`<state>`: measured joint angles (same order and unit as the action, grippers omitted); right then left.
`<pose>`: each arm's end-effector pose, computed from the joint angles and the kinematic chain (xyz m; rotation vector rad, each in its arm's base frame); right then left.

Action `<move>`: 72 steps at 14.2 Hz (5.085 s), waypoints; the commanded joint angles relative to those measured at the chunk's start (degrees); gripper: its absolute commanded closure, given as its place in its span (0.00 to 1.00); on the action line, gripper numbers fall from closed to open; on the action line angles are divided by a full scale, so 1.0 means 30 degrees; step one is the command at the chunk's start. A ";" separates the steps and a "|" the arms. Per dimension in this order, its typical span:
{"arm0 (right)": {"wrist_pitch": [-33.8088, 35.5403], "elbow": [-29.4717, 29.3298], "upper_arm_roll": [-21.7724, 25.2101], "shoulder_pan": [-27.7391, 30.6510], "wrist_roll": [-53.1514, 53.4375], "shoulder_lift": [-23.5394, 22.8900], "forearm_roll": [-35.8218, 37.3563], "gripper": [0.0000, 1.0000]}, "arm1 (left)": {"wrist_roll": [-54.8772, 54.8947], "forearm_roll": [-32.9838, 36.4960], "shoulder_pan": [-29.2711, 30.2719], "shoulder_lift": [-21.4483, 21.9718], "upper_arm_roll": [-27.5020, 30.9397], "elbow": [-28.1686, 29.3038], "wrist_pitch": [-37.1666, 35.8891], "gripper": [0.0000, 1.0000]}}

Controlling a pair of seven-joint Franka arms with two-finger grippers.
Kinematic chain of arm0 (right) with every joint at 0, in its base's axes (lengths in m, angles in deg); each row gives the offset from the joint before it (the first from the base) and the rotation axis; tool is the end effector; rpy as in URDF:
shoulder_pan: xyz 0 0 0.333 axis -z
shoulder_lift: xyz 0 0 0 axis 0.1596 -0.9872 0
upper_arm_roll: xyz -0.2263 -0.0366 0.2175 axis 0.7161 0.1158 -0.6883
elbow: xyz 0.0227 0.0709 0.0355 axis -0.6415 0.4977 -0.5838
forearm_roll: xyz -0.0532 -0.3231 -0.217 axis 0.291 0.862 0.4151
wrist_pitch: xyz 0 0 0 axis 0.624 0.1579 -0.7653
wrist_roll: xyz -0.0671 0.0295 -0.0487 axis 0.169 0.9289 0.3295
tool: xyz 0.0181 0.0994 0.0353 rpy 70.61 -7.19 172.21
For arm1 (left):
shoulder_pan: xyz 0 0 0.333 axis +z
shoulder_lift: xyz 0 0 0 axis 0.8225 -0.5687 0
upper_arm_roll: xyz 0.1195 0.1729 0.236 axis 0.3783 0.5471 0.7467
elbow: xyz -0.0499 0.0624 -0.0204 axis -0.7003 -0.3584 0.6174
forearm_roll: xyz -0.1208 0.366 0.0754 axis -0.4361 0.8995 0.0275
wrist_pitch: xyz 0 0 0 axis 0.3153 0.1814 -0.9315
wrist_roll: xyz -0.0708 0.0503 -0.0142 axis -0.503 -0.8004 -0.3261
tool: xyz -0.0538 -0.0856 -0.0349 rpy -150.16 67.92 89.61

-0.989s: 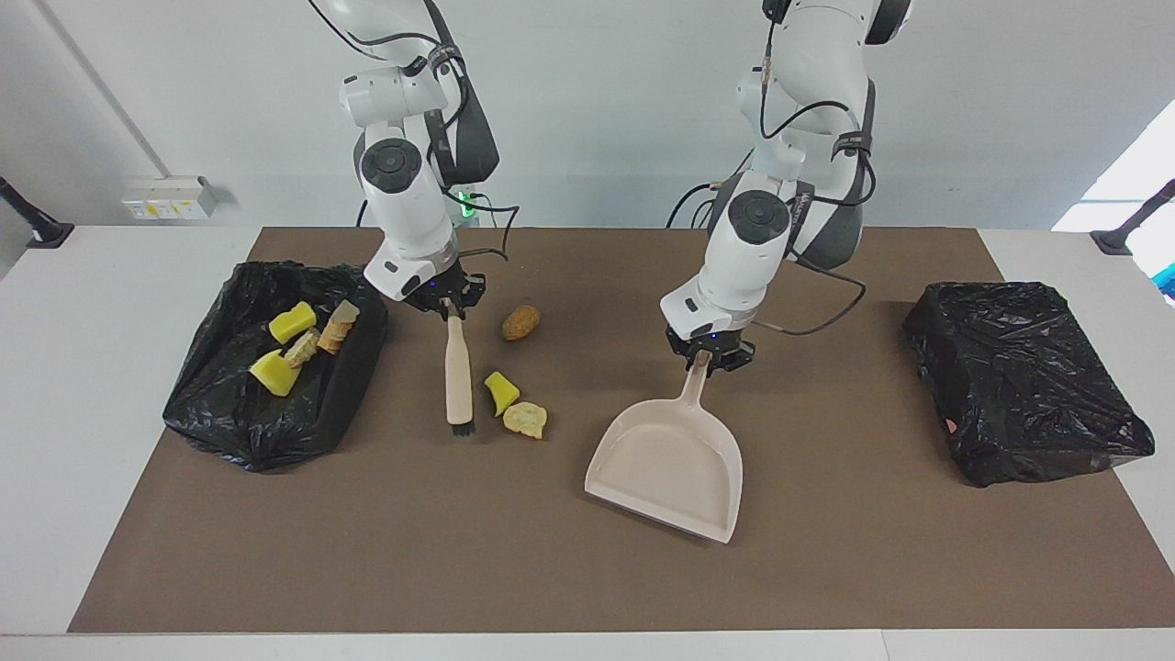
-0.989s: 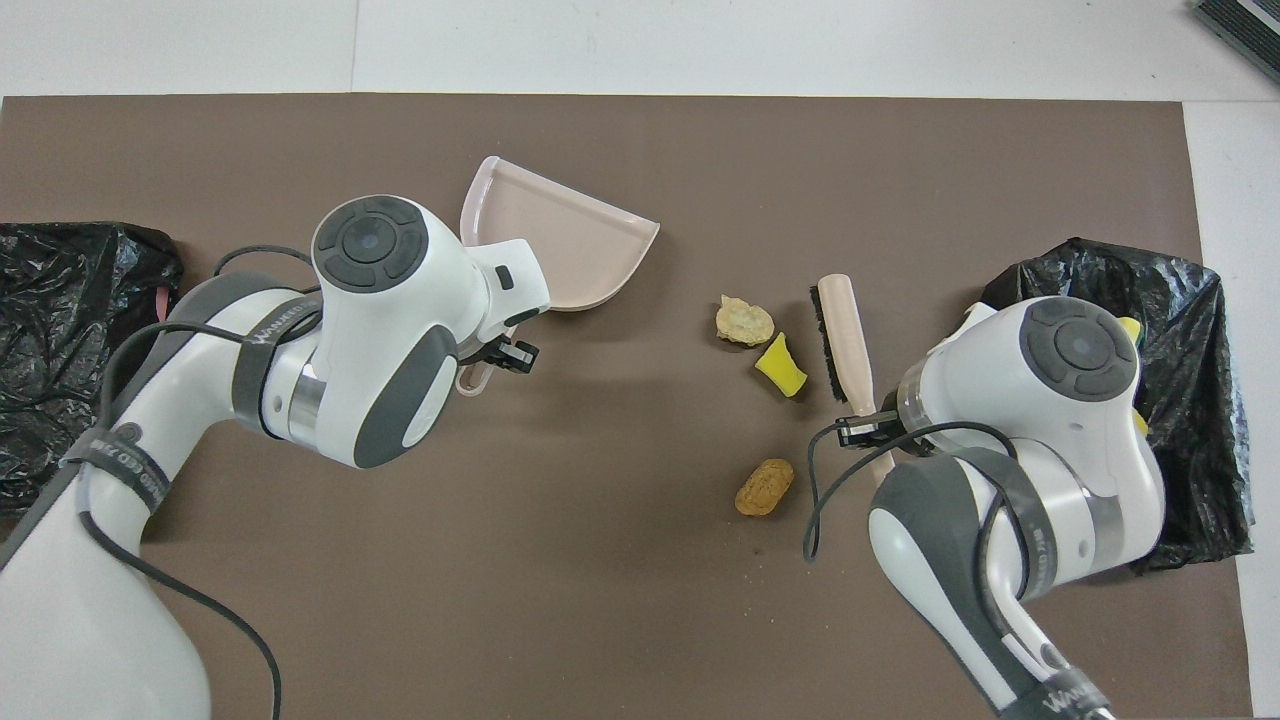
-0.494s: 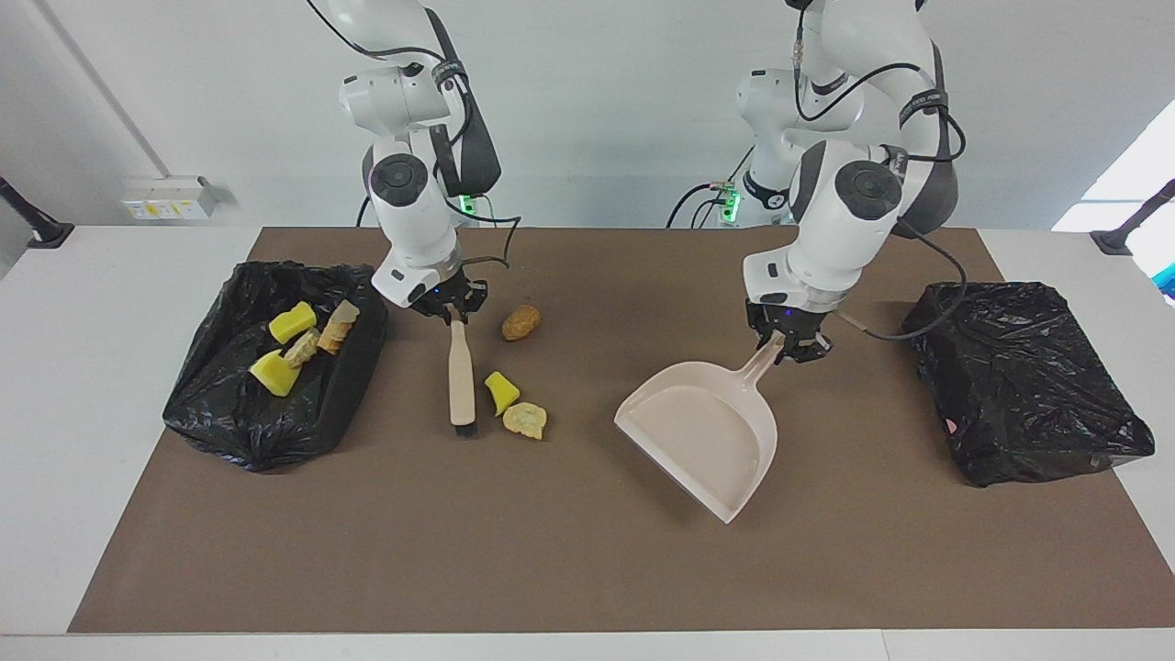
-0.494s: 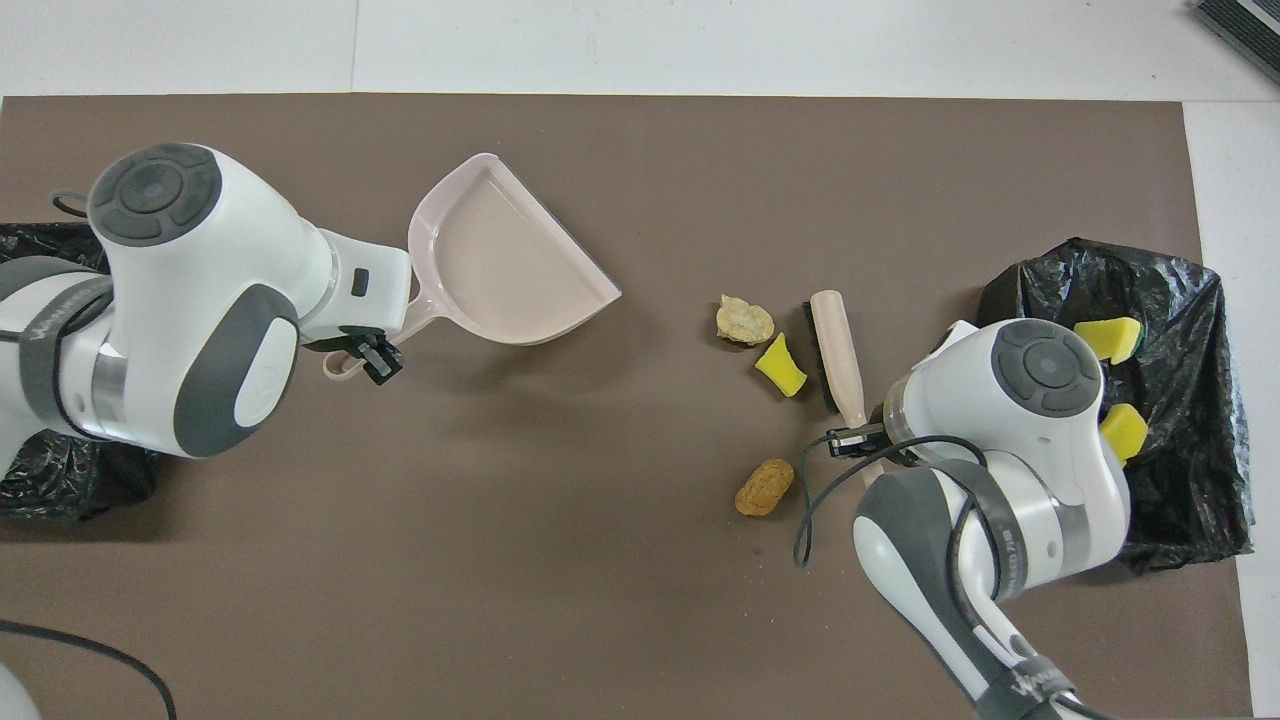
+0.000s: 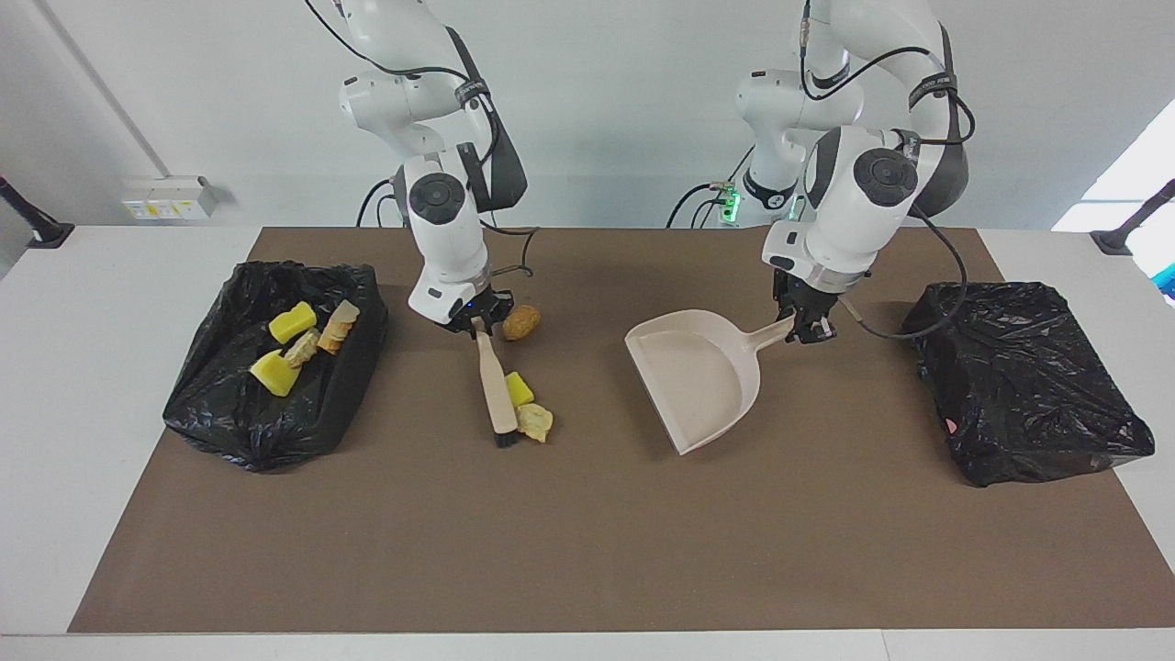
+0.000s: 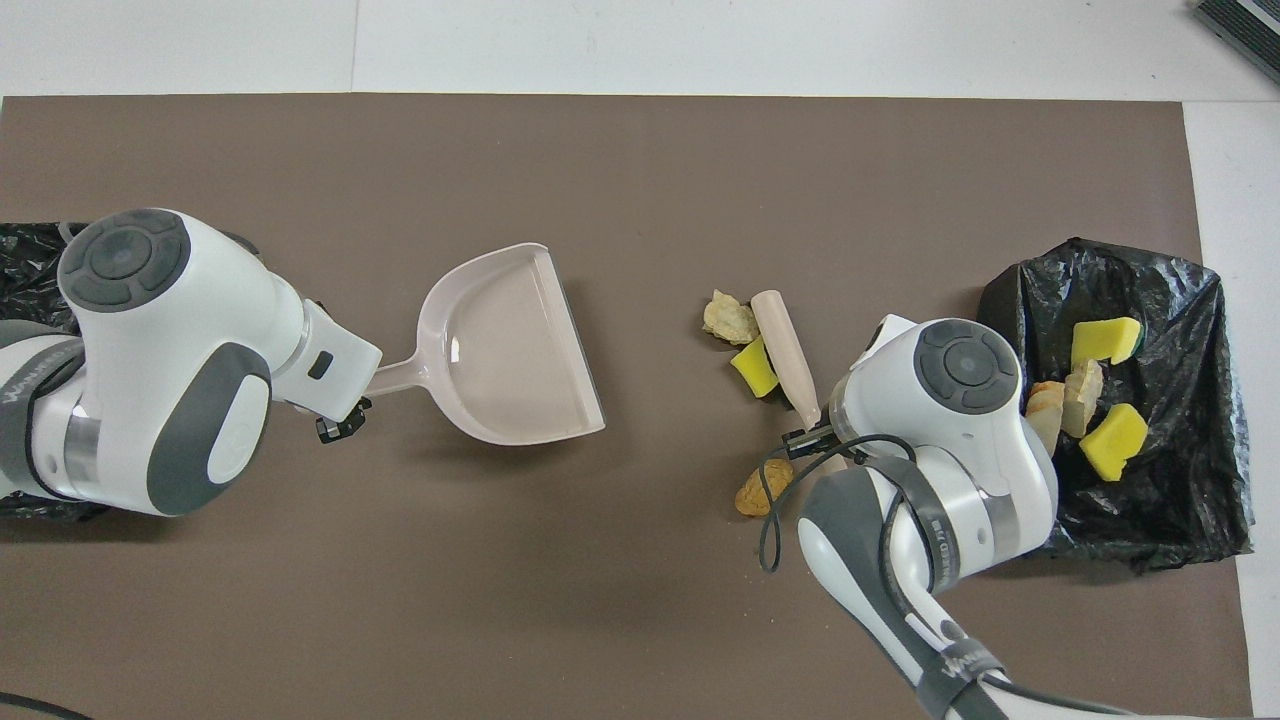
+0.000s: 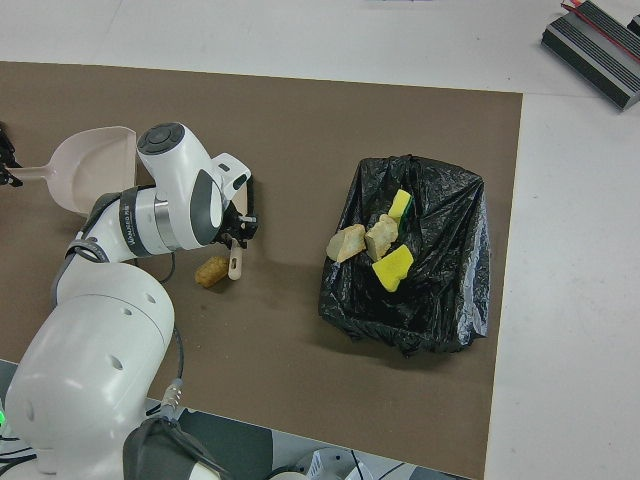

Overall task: Sweep and dump trash in bin
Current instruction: 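Sweep the bread and sponge toward the dustpan with the right gripper's brush, then sweep the bread and sponge into the dustpan with the right gripper's brush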

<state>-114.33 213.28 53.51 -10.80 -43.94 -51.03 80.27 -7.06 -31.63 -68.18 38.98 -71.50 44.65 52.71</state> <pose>0.5018 0.1851 0.3485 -3.0756 -0.5151 0.1543 0.5330 -0.1557 0.4298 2.4091 -1.9326 -0.1113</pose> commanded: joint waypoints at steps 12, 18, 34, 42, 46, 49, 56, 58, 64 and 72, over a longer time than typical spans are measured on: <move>0.4540 -0.2259 0.0021 -0.2334 -0.6114 0.0713 -0.1493 1.00 | -0.0150 0.0202 -0.1286 0.1902 -0.0260 0.5959 0.5825 1.00; 0.7689 -0.1653 0.0082 -0.0076 -0.1120 0.2442 -0.1084 1.00 | -0.0180 0.0202 -0.1257 0.1931 -0.0260 0.6106 0.5885 1.00; 0.2418 0.6818 -0.0153 -0.3854 1.5128 0.7369 -0.2371 1.00 | -0.0180 0.0202 -0.1257 0.1960 -0.0260 0.6106 0.5855 1.00; -0.0045 -0.1346 -0.0328 -0.5346 1.5099 -0.1003 -0.2343 1.00 | -0.0209 0.0202 -0.1198 0.1960 -0.0260 0.6135 0.5855 1.00; -0.0132 -0.3026 -0.0823 -0.5992 1.1340 -0.2126 -0.3216 1.00 | -0.0296 0.0202 -0.1169 0.1960 -0.0260 0.6193 0.5855 1.00; -0.0309 -0.3055 -0.0973 -0.6052 0.6878 -0.2097 -0.6056 1.00 | -0.0327 0.0202 -0.1082 0.1960 -0.0260 0.6194 0.5885 1.00; 0.2059 -0.3202 -0.1471 -0.4826 0.3995 -0.0256 -0.6504 1.00 | -0.0443 0.0202 -0.0965 0.1931 -0.0231 0.6165 0.5885 1.00; 0.2910 -0.3202 -0.1296 -0.4325 0.4024 0.0478 -0.5834 1.00 | -0.1114 0.0173 -0.0789 0.1844 -0.0230 0.5990 0.5855 1.00; 0.5668 -0.2941 -0.1557 -0.3969 0.8076 0.2704 -0.2964 1.00 | -0.2317 -0.0062 0.0207 0.2251 -0.0230 0.5522 0.5243 1.00; 0.1567 0.0020 -0.1617 -0.8215 1.4186 0.2914 -0.2782 1.00 | -0.2524 -0.0091 0.3600 0.2956 -0.0113 0.3266 0.1523 1.00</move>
<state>-106.78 211.00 48.62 -33.62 -4.38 -42.94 70.81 -14.77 -31.73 -60.37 46.67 -71.35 55.70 60.15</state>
